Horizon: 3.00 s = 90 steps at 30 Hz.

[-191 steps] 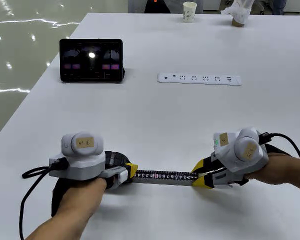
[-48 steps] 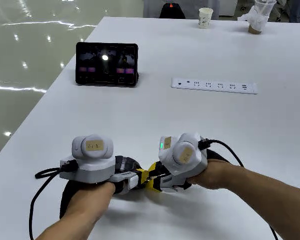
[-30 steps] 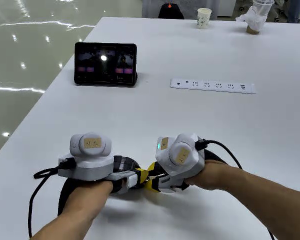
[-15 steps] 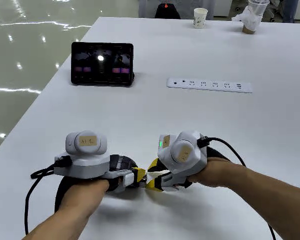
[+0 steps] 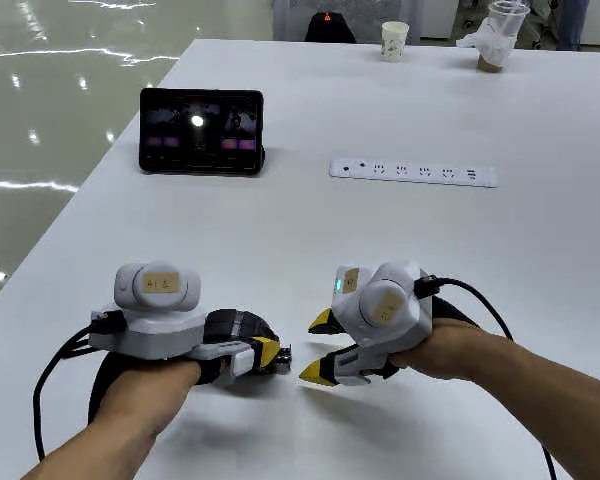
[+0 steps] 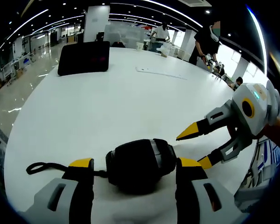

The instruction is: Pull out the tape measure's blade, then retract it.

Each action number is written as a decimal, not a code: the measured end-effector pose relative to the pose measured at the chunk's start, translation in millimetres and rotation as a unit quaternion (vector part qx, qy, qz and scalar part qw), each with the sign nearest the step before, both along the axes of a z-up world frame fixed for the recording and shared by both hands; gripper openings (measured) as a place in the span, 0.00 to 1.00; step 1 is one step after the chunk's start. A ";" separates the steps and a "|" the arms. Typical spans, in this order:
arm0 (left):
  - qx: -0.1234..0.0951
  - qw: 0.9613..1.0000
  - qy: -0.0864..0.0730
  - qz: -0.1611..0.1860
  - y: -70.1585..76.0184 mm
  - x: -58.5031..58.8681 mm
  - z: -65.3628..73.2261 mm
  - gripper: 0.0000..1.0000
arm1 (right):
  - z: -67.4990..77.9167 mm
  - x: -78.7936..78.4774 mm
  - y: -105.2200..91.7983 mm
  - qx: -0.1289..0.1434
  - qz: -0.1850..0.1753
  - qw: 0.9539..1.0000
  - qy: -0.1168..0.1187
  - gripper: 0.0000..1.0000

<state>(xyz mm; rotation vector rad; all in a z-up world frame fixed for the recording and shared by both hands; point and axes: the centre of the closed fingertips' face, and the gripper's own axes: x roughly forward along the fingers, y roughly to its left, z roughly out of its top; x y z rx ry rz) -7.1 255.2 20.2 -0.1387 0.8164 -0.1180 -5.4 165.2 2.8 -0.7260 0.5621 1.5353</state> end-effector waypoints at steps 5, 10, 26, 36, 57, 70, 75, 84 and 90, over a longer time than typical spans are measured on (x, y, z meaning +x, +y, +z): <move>0.005 1.000 -0.006 -0.006 0.8 -5.6 5.2 0.68 | 3.1 1.0 -9.7 0.001 -0.016 1.000 0.000 0.36; 0.009 1.000 -0.010 -0.015 -0.3 -9.1 9.0 0.68 | 4.6 1.2 -20.0 0.002 -0.034 0.999 0.003 0.40; 0.015 0.998 -0.017 -0.050 -3.8 -15.9 11.1 0.70 | 15.4 5.8 -44.0 0.026 -0.096 0.995 0.012 0.48; 0.032 0.996 -0.028 -0.076 -0.1 -25.9 13.0 0.71 | 19.0 4.7 -58.1 0.034 -0.122 0.992 0.013 0.55; 0.028 0.991 -0.061 -0.116 -5.1 -35.2 23.3 0.78 | 30.7 -5.9 -88.4 0.078 -0.193 0.978 0.032 0.73; 0.023 0.985 -0.096 -0.141 -7.3 -43.2 31.0 0.83 | 37.3 -8.8 -101.4 0.121 -0.227 0.966 0.033 0.86; 0.025 0.982 -0.109 -0.152 -9.0 -42.8 34.2 0.86 | 36.1 -14.0 -106.4 0.127 -0.231 0.964 0.029 0.89; 0.028 0.978 -0.121 -0.166 -11.4 -46.3 36.4 0.90 | 37.6 -15.3 -119.7 0.141 -0.259 0.955 0.023 0.95; 0.031 0.976 -0.127 -0.176 -14.3 -51.2 37.2 0.92 | 37.2 -21.7 -125.3 0.143 -0.272 0.951 0.026 0.97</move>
